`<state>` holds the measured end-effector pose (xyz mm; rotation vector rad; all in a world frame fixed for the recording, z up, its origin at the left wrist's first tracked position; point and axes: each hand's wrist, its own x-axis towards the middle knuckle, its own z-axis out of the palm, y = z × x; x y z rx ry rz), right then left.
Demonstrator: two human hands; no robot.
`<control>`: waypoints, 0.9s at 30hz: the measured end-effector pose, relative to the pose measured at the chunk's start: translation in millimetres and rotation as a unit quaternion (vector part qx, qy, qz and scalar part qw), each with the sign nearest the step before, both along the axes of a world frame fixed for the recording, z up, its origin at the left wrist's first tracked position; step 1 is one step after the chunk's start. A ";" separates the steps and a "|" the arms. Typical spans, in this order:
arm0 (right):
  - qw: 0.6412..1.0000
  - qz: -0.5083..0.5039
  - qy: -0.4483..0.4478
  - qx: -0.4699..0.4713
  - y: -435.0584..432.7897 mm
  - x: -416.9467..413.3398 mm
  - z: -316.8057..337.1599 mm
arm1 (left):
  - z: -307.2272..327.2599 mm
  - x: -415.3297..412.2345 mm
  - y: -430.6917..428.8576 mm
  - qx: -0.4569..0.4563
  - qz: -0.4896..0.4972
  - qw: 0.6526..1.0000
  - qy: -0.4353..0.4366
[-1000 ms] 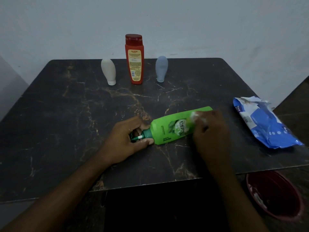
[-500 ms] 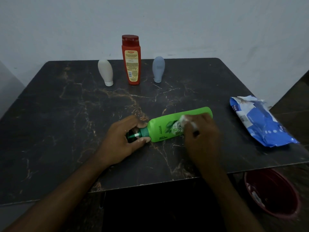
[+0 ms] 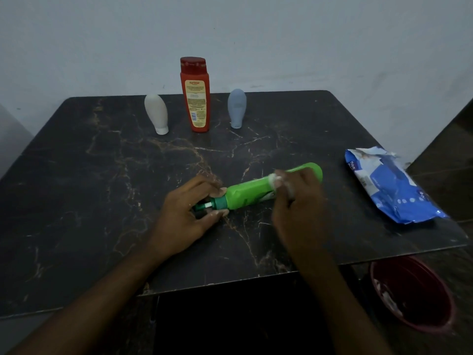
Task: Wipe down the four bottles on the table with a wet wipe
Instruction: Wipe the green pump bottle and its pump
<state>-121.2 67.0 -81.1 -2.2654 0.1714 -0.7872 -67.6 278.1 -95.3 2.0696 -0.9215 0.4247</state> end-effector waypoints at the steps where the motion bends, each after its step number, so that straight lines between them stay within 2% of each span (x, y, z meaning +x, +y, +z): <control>1: 0.999 0.033 0.008 -0.013 16.6 -3.4 1.6 | 0.0 -0.2 0.2 0.000 0.001 1.000 0.001; 4: 0.993 0.112 0.002 -0.048 44.7 -10.8 2.4 | 0.4 -0.3 1.1 0.011 0.004 1.000 0.003; 9: 0.983 0.151 0.035 -0.102 40.9 -9.9 8.6 | -1.2 0.2 2.4 0.012 -0.002 1.000 0.007; 12: 0.986 0.095 0.047 -0.126 8.4 -1.5 9.9 | -2.2 0.8 2.5 0.003 -0.003 1.000 0.011; 17: 0.993 -0.042 0.077 -0.078 -73.6 17.2 -1.0 | -1.6 1.8 1.9 -0.007 -0.013 1.000 0.016; 22: 0.991 -0.103 0.066 -0.045 -77.6 24.7 -7.8 | -0.9 1.1 1.1 -0.011 -0.017 1.000 0.012; 24: 0.991 -0.102 0.067 -0.056 -56.2 19.6 -4.5 | -0.7 1.1 1.3 -0.011 -0.017 1.000 0.011; 27: 0.996 -0.008 0.028 -0.080 -11.8 6.6 1.6 | -1.1 1.7 1.8 -0.009 -0.014 1.000 0.009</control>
